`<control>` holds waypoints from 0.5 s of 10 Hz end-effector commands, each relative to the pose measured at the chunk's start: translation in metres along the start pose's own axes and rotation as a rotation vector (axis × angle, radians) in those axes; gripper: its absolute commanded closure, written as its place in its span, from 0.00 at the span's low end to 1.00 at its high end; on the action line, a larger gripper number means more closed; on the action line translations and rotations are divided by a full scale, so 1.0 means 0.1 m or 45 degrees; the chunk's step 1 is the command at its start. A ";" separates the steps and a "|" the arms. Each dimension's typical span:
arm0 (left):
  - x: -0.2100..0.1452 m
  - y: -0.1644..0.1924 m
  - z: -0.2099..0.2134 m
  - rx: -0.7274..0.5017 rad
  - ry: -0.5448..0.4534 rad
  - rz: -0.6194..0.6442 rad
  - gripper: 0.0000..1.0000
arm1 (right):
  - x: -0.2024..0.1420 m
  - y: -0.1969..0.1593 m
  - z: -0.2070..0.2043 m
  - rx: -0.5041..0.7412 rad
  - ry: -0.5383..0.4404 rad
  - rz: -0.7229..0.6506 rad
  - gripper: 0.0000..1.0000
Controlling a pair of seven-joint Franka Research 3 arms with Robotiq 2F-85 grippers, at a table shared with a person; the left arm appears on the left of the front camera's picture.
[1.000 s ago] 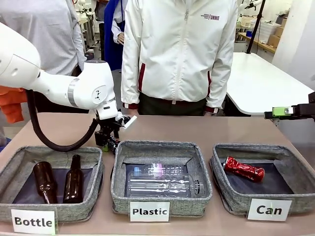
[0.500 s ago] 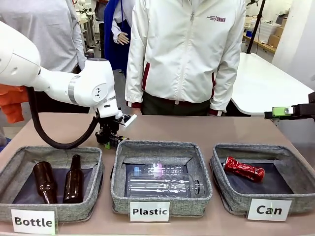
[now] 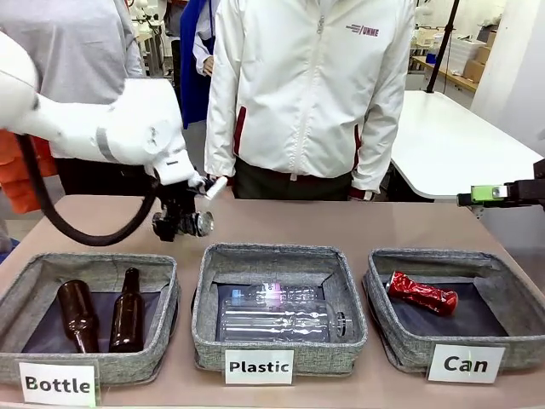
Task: Sort the can waste into the basket.
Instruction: Pick up the can waste from the table and place it in the right Fabric basket.
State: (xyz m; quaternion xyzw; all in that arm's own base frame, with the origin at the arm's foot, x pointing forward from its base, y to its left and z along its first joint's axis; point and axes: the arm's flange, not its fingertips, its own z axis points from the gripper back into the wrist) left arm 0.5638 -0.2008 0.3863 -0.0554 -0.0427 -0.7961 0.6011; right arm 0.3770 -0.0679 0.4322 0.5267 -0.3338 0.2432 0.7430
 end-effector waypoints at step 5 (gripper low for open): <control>-0.19 -2.21 1.14 0.087 0.005 0.078 1.00 | 0.01 0.00 0.01 0.010 0.004 0.024 0.00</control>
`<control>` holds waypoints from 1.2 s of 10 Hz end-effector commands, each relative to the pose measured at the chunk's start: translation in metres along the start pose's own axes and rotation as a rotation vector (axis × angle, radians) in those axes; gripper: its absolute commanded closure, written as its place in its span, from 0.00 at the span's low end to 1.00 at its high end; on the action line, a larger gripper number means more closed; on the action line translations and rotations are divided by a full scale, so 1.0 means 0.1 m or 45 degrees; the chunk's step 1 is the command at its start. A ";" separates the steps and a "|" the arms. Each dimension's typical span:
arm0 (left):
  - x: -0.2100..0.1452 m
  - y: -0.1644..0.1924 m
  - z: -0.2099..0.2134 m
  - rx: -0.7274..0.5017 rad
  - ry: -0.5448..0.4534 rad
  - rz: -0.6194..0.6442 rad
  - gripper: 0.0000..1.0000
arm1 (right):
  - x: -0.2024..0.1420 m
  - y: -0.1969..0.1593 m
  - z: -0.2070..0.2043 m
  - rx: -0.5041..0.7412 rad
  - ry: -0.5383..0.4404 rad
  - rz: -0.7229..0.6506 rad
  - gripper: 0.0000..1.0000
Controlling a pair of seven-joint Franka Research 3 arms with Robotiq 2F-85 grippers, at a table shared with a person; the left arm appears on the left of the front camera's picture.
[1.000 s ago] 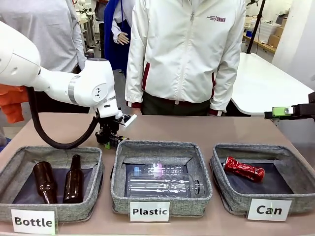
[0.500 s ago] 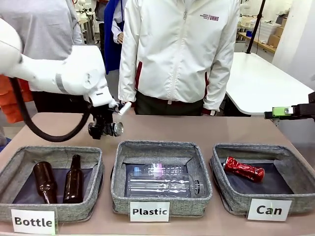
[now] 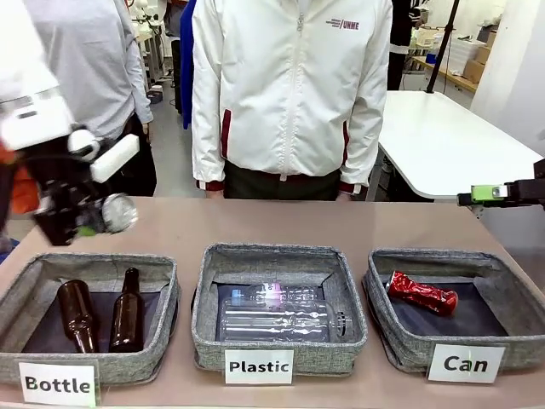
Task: Sort the can waste into the basket.
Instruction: Pick up the can waste from the table and place it in the right Fabric basket.
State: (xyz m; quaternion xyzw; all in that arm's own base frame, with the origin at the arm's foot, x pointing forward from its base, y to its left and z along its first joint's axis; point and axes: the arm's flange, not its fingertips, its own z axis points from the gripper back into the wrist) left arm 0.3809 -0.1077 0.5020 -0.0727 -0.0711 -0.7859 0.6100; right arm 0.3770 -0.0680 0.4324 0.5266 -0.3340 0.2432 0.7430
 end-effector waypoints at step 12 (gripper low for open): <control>2.20 0.42 -0.41 0.387 -0.446 0.012 0.85 | -0.26 0.22 0.96 -0.056 0.187 -0.230 0.00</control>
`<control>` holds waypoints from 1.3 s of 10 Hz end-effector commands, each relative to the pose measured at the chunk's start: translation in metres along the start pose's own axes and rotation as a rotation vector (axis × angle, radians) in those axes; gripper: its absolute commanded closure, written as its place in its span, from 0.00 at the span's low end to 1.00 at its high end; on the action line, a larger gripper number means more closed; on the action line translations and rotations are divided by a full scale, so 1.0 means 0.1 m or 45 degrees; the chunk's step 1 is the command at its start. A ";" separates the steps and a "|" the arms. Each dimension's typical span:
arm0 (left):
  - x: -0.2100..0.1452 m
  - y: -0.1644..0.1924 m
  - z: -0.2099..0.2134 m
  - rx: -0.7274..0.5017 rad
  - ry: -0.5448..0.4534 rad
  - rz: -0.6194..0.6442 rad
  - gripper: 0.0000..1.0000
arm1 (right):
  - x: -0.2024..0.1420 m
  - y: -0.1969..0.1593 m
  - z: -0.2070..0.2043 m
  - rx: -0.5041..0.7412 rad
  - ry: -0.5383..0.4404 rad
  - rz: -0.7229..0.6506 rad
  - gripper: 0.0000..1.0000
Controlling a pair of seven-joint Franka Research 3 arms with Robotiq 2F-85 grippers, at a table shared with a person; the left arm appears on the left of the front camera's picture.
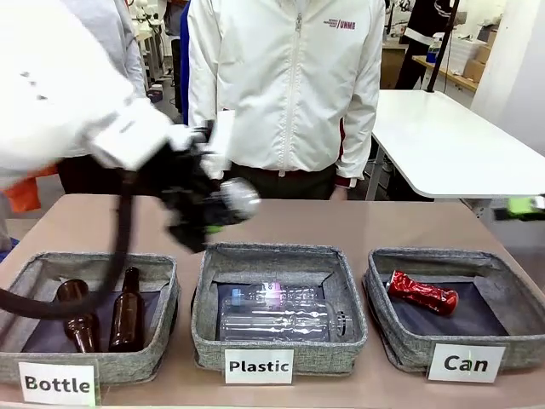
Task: Sort the can waste into the basket.
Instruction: Pick up the can waste from the table and place it in the right Fabric basket.
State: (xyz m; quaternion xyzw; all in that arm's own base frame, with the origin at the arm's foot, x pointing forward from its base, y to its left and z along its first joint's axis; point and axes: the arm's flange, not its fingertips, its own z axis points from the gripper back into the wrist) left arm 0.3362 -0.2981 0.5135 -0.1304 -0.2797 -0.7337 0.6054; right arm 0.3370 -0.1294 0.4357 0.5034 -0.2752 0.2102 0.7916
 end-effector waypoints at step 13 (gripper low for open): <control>2.76 0.71 -3.04 -0.262 0.021 -0.382 0.85 | -1.00 -0.07 1.34 -0.146 -0.214 -0.187 0.00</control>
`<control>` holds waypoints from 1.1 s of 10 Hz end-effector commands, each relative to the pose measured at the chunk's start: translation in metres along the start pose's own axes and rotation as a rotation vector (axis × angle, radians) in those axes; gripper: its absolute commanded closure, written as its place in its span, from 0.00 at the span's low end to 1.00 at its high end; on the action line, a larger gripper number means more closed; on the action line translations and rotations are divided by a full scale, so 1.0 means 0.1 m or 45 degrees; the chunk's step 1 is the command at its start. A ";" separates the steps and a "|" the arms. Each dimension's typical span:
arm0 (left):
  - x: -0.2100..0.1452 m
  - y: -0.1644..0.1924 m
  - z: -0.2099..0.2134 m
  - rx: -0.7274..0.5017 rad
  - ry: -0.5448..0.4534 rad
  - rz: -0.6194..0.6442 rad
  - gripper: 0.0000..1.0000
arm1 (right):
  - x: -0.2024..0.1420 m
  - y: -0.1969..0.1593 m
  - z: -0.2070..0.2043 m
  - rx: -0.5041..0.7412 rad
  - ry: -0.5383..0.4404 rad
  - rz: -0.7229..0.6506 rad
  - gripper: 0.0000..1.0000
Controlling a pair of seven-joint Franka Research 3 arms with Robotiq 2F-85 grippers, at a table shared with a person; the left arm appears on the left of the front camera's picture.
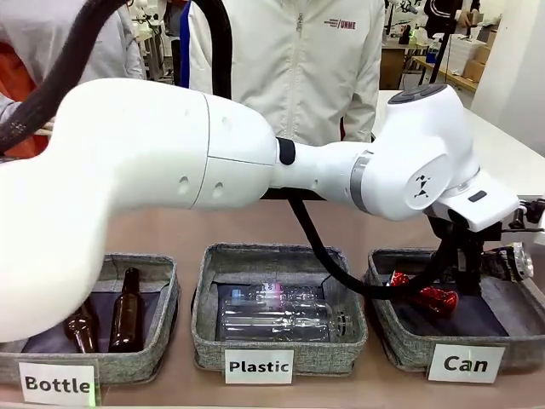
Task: Sort the can waste into the basket.
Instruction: Pick up the can waste from the table and place it in the right Fabric basket.
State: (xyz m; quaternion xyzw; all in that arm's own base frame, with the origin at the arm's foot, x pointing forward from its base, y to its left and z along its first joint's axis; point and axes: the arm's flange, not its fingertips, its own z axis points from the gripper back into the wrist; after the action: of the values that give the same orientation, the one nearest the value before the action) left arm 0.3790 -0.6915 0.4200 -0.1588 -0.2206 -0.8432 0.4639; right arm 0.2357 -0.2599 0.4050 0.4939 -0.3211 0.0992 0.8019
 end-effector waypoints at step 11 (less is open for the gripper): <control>-0.11 0.15 0.07 -0.071 0.069 0.052 0.00 | 0.04 0.05 0.03 -0.013 0.009 -0.022 0.00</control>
State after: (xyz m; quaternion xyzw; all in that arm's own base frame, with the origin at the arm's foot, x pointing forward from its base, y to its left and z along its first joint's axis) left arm 0.3901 -0.6873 0.4164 -0.1589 -0.1881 -0.8479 0.4695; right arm 0.2357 -0.2599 0.4050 0.4938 -0.3211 0.0991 0.8020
